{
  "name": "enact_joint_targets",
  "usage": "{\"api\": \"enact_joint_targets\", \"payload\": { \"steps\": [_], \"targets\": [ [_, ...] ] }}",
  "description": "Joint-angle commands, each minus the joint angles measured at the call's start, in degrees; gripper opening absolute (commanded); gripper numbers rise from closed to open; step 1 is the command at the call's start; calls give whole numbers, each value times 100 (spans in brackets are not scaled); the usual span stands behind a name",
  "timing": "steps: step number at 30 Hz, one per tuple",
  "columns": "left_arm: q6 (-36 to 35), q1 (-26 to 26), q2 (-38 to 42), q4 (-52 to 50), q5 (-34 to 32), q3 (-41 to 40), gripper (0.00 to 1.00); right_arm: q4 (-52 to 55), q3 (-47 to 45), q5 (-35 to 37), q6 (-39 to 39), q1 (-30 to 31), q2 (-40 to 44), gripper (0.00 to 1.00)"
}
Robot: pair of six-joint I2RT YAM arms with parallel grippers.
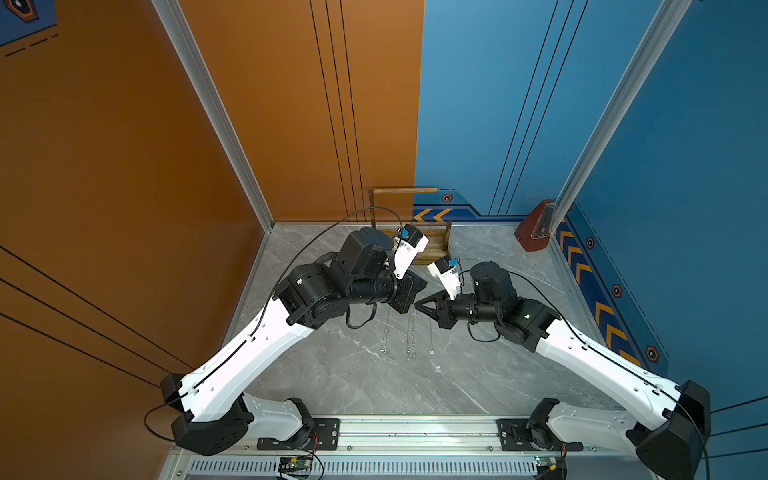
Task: Take the necklace off the jewelry display stand
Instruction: Place the necklace at the center of the board.
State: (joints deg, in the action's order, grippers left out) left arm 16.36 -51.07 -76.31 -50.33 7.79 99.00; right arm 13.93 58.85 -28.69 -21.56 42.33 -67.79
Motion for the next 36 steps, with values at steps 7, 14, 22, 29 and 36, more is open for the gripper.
{"api": "enact_joint_targets", "payload": {
  "steps": [7,14,22,29,36],
  "targets": [
    [16,-66,-78,127,91,65,0,-265,-30,-240,-94,-5,-11,0],
    [17,-70,-94,121,73,84,0,-265,-176,-98,-102,-35,92,0],
    [101,-69,-197,257,184,19,0,-216,-464,69,-162,-168,362,1],
    [196,-155,-438,474,260,-155,0,-194,-1012,215,-312,-651,1023,32],
    [192,-322,-769,502,295,25,0,-132,-1480,-199,-384,-1174,1603,50]
  ]
}}
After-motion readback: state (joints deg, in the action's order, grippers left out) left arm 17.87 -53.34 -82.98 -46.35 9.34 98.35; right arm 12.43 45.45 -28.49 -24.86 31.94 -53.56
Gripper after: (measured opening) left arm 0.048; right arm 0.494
